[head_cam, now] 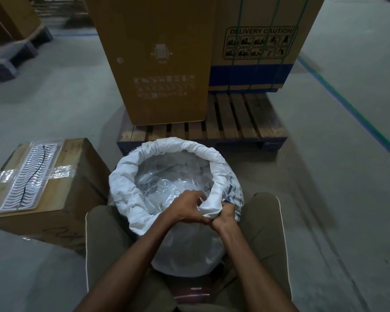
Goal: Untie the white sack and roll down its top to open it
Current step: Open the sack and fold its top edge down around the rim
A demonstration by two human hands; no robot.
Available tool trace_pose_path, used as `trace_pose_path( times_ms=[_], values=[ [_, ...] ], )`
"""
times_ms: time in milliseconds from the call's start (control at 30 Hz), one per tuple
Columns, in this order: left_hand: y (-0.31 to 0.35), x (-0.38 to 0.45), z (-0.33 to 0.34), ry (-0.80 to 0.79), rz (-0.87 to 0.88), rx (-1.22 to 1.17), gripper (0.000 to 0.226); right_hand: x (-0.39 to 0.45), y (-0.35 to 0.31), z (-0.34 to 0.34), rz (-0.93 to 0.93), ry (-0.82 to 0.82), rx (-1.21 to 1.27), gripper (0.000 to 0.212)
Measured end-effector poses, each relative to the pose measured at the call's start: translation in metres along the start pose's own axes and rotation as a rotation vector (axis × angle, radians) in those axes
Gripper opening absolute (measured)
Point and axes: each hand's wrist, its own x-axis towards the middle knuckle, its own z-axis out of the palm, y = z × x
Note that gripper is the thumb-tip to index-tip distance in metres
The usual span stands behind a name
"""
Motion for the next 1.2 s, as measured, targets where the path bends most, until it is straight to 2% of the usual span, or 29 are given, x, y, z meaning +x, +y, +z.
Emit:
trace_pose_path(
  times_ms=[100, 133, 167, 233, 267, 367, 400, 467, 533, 600, 667, 733, 800, 867, 900, 967, 1000, 1033, 1067, 1133, 1200],
  values=[
    [0.006, 0.003, 0.006, 0.083, -0.052, 0.016, 0.04, 0.0, -0.004, -0.003, -0.14, 0.02, -0.027, 0.042],
    [0.008, 0.003, 0.008, 0.13, -0.064, 0.031, 0.034, 0.001, -0.004, -0.003, -0.204, 0.058, -0.09, 0.045],
    [0.011, 0.003, 0.011, 0.174, -0.062, 0.058, 0.031, 0.007, -0.002, -0.003, -0.256, 0.089, -0.17, 0.056],
    [0.022, 0.001, 0.02, 0.249, -0.019, 0.161, 0.027, 0.012, 0.008, -0.006, -0.271, 0.239, -0.354, 0.091],
    [0.026, 0.001, 0.026, 0.274, 0.009, 0.233, 0.026, 0.013, 0.011, -0.009, -0.29, 0.302, -0.401, 0.09],
    [0.025, -0.005, 0.039, 0.261, 0.084, 0.347, 0.037, -0.008, 0.006, -0.007, -0.377, 0.378, -0.384, 0.039],
    [0.021, -0.009, 0.039, 0.229, 0.097, 0.296, 0.044, -0.009, 0.004, -0.006, -0.352, 0.374, -0.298, 0.034],
    [0.012, -0.017, 0.028, 0.158, 0.076, 0.16, 0.067, -0.005, 0.003, -0.008, -0.261, 0.268, -0.146, 0.038],
    [0.006, -0.029, 0.011, 0.089, 0.025, 0.243, 0.085, -0.005, 0.004, -0.011, -0.21, 0.192, -0.159, 0.044],
    [-0.003, -0.038, -0.001, 0.014, -0.03, 0.452, 0.077, -0.007, 0.005, -0.015, -0.163, 0.106, -0.213, 0.047],
    [-0.011, -0.045, 0.003, 0.007, -0.082, 0.434, 0.059, -0.007, 0.005, -0.022, -0.111, 0.051, -0.195, 0.046],
    [-0.015, -0.052, 0.019, 0.13, -0.069, 0.335, 0.041, -0.005, 0.009, -0.03, -0.105, 0.056, -0.195, 0.042],
    [-0.017, -0.057, 0.035, 0.229, 0.041, 0.356, 0.031, -0.008, 0.007, -0.032, -0.142, 0.101, -0.249, 0.038],
    [-0.021, -0.061, 0.045, 0.262, 0.183, 0.491, 0.037, -0.008, 0.006, -0.037, -0.231, 0.213, -0.512, 0.058],
    [-0.024, -0.063, 0.049, 0.283, 0.232, 0.55, 0.041, -0.009, 0.005, -0.043, -0.372, 0.313, -0.686, 0.062],
    [-0.032, -0.067, 0.06, 0.384, 0.336, 0.627, 0.041, -0.018, 0.006, -0.057, -0.843, 0.387, -0.931, 0.073],
    [-0.036, -0.068, 0.067, 0.455, 0.394, 0.661, 0.038, -0.027, 0.005, -0.064, -1.088, 0.3, -1.041, 0.079],
    [-0.039, -0.069, 0.073, 0.527, 0.44, 0.688, 0.034, -0.03, 0.005, -0.072, -1.277, 0.117, -1.171, 0.083],
    [-0.04, -0.071, 0.077, 0.596, 0.473, 0.705, 0.031, -0.035, 0.005, -0.077, -1.382, -0.087, -1.376, 0.083],
    [-0.04, -0.073, 0.08, 0.686, 0.515, 0.707, 0.029, -0.041, 0.005, -0.076, -1.408, -0.35, -1.912, 0.082],
    [-0.041, -0.078, 0.083, 0.74, 0.55, 0.686, 0.027, -0.043, 0.008, -0.067, -1.331, -0.46, -2.21, 0.07]
  ],
)
